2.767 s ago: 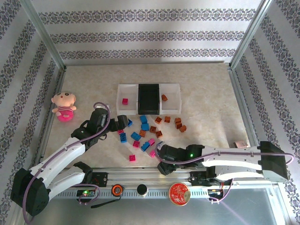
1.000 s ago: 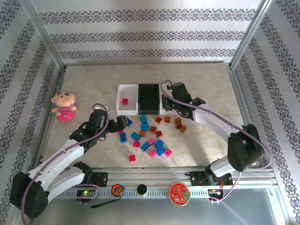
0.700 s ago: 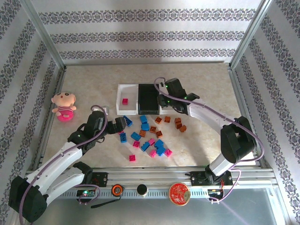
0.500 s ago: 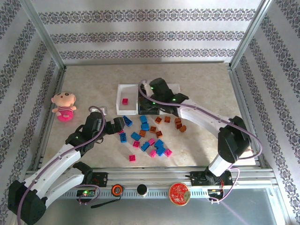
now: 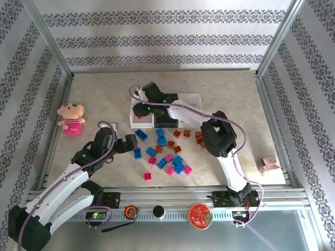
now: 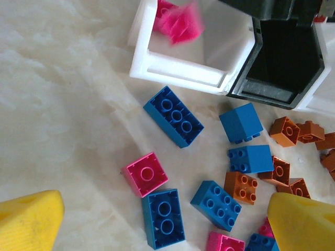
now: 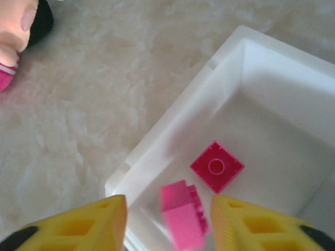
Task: Sort the legos into containers by color
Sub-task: Place the lego in the container, then pick up the lego from the middle-left of the table.
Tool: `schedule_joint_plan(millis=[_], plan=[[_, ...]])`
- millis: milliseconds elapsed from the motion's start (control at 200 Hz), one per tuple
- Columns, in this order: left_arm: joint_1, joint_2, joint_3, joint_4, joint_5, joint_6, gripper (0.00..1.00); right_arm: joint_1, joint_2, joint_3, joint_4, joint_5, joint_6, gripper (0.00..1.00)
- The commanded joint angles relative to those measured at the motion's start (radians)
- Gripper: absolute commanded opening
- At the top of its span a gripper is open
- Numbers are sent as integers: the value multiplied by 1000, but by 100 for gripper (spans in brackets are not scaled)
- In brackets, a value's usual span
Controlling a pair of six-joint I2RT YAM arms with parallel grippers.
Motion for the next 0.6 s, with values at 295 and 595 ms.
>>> schedule_joint_plan(millis=[295, 595], plan=[[-5, 40, -43, 14, 40, -28, 96, -9, -372, -343, 102, 48, 47, 61], [-106, 364, 4, 142, 27, -9, 78, -7, -710, -825, 188, 96, 109, 62]])
